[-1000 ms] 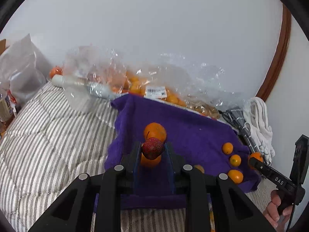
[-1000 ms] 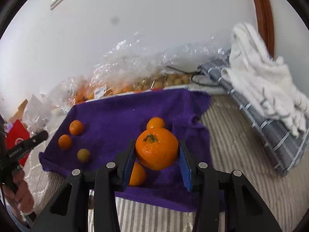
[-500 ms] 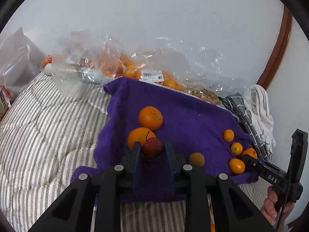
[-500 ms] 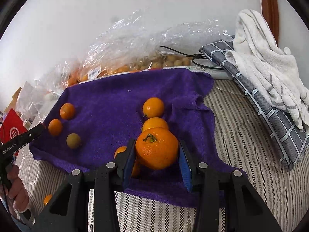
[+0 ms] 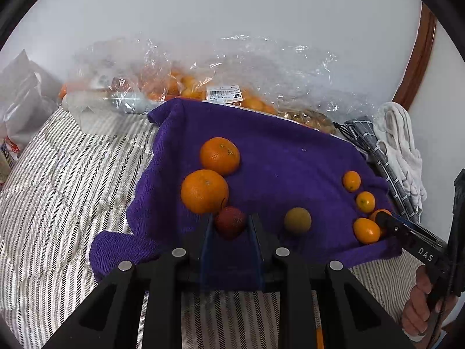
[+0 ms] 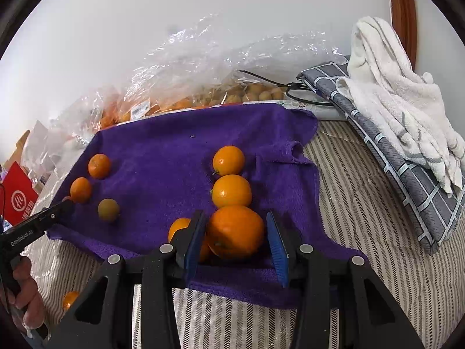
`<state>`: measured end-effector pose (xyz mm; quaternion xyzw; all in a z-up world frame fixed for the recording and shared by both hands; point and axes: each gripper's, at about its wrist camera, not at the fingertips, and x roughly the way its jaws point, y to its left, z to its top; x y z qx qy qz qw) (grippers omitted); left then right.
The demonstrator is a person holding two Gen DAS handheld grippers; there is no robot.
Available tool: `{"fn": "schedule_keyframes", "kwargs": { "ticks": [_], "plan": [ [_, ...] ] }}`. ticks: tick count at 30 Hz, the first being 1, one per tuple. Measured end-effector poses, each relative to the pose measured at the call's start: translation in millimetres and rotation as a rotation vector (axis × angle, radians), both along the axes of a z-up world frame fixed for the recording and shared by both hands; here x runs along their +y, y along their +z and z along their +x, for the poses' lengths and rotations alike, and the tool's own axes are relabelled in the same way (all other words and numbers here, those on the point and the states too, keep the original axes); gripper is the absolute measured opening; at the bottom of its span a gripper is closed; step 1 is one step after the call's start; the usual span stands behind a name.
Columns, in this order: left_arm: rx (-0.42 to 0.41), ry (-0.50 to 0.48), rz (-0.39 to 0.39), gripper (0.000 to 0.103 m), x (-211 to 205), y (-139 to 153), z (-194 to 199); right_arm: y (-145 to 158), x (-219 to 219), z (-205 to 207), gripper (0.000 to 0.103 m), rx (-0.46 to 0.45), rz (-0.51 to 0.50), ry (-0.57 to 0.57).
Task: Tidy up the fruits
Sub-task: 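Open the right tool and the left tool, releasing both fruits onto the towel, then grasp an orange lying on the bed with the right tool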
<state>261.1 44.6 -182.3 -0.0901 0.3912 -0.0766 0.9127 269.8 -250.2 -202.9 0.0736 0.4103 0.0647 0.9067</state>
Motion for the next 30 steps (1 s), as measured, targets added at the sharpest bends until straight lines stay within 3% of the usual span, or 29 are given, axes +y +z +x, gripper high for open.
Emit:
{"fn": "schedule_keyframes", "kwargs": {
  "ticks": [3, 5, 9, 13, 14, 16, 21, 30],
  "plan": [
    [0.002, 0.005, -0.002, 0.023, 0, 0, 0, 0, 2, -2, 0.045, -0.001, -0.003, 0.001],
    [-0.001, 0.004, 0.0, 0.023, 0, 0, 0, 1, 4, -3, 0.053, -0.01, -0.013, 0.002],
    [-0.009, 0.004, 0.012, 0.023, -1, 0, 1, 5, 8, -8, 0.054, -0.022, -0.024, 0.016],
    [-0.011, 0.006, -0.018, 0.024, 3, 4, 0, 15, 18, -20, 0.054, -0.103, -0.06, 0.027],
    [-0.021, 0.011, -0.025, 0.026, 6, 7, -1, 17, 20, -21, 0.054, -0.094, -0.065, 0.027],
    [-0.048, 0.02, -0.043, 0.04, 10, 11, -3, 20, 25, -26, 0.054, -0.069, -0.066, 0.037],
    [-0.124, 0.051, -0.069, 0.045, 19, 22, -10, 29, 36, -49, 0.054, -0.063, -0.115, 0.004],
    [-0.169, 0.083, 0.032, 0.045, 27, 26, -32, 40, 60, -87, 0.054, -0.006, -0.098, 0.045]
  ]
}}
